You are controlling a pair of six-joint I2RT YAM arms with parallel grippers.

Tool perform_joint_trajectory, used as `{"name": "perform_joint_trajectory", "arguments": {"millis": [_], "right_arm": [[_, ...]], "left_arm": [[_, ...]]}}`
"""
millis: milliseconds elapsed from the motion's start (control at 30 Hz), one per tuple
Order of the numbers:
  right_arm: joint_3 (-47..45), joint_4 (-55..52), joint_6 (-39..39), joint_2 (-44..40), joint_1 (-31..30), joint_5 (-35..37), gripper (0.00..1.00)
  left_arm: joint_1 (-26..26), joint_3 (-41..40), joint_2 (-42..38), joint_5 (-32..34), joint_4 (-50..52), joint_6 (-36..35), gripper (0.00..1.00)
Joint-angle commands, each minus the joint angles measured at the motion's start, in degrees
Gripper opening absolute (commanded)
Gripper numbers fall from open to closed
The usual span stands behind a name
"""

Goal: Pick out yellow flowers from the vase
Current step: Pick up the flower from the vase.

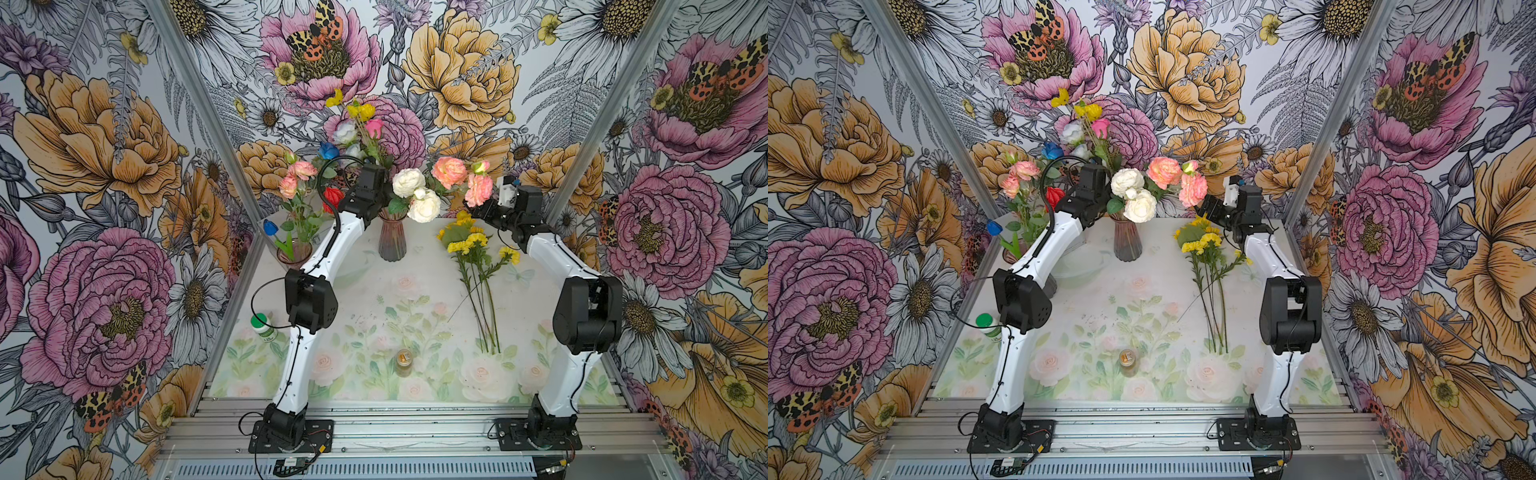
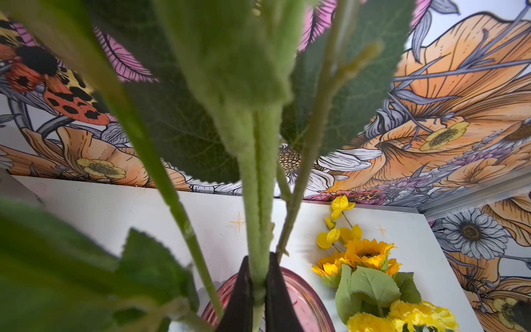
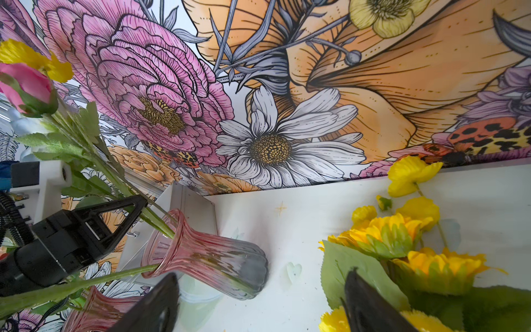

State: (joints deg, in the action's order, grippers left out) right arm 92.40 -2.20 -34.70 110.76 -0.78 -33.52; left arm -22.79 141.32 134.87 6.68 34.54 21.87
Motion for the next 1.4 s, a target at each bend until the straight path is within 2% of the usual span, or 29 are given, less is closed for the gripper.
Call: {"name": "perform_joint_trajectory", "arguments": {"millis": [0,333,433,600,867,1367], "right_arm": [[-0.2,1.97,-0.5,-1.07,0.16,-1.17,0.9],[-1.06,3.49,-1.86,-1.62,0.16,-2.21,0.9],[-1.27,3.85,-2.02,-1.91,0.16,-2.3,0.9],[-1.32,4.22,-2.46,-1.95,0.07,-2.69,0.89],[-1.6,4.48,-2.65,-2.22,-0.01,-3.06,0.89],[-2.39,4.88,-2.53,-3.38,-0.1,-3.32,0.89]], "left_arm": [[-1.07,-0.11,-2.15,1.45,0.18,-1.91,0.07],[-1.85,-6.58,-9.24,4.62,1.23,-6.15,0.08],[-1.82,-8.78,-11.44,4.89,1.22,-7.25,0.03],[-1.81,-10.47,-13.98,7.69,1.23,-8.88,0.02],[-1.89,-8.77,-15.85,8.43,1.22,-10.7,0.0],[-3.95,1.67,-16.01,9.22,2.63,-16.53,0.0]]}}
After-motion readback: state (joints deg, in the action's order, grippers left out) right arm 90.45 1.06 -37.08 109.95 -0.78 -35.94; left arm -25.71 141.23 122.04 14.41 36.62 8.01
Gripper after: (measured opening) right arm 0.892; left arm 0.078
